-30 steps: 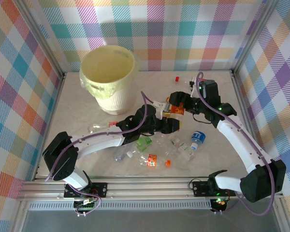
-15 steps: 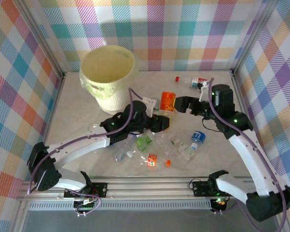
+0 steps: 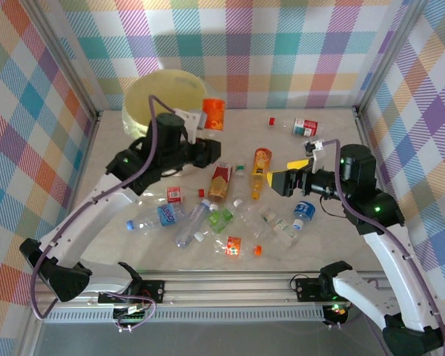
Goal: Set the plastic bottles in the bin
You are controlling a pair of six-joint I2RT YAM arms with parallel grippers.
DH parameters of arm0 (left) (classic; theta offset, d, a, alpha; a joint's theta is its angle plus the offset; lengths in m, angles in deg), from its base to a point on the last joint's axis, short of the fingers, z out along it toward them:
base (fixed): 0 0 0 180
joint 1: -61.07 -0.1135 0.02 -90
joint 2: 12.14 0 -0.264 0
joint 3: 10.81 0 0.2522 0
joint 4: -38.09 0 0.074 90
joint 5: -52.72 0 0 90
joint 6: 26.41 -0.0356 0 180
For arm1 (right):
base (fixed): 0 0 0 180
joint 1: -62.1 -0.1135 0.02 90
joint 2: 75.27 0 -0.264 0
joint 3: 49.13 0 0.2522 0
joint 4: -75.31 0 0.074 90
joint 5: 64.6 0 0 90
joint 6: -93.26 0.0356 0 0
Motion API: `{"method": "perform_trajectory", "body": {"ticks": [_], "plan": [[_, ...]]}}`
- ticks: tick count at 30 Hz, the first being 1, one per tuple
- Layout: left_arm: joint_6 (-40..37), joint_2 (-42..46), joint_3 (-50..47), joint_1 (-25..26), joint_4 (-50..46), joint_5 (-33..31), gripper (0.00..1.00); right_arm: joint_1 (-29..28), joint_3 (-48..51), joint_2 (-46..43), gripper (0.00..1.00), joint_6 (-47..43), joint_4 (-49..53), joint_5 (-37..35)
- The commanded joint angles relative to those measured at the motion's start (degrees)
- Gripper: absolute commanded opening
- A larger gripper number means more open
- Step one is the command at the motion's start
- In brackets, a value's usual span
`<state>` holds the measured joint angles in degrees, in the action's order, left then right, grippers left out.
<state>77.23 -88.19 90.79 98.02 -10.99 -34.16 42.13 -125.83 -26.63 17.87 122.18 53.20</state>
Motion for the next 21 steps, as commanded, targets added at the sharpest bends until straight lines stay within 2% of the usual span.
{"method": "perform_trajectory", "body": {"ticks": [1,6,11,21], "plan": [[-5.64,-3.39,6.34,-3.97,-6.29,-2.55,0.45,-0.34,1.06,-0.1,1.0,-0.7,0.29,1.45],[-8.35,-11.54,17.58,-9.96,-11.87,-3.2,0.46,-0.34,1.56,0.59,1.0,0.45,0.53,0.24],[-9.86,-18.72,26.82,-15.18,-13.31,-3.54,0.46,-0.34,3.06,0.1,1.0,0.84,0.39,-0.42],[-12.46,-34.88,42.74,-20.57,-20.0,-4.63,0.47,-0.34,3.79,-0.79,1.0,1.36,1.87,-0.6]]}}
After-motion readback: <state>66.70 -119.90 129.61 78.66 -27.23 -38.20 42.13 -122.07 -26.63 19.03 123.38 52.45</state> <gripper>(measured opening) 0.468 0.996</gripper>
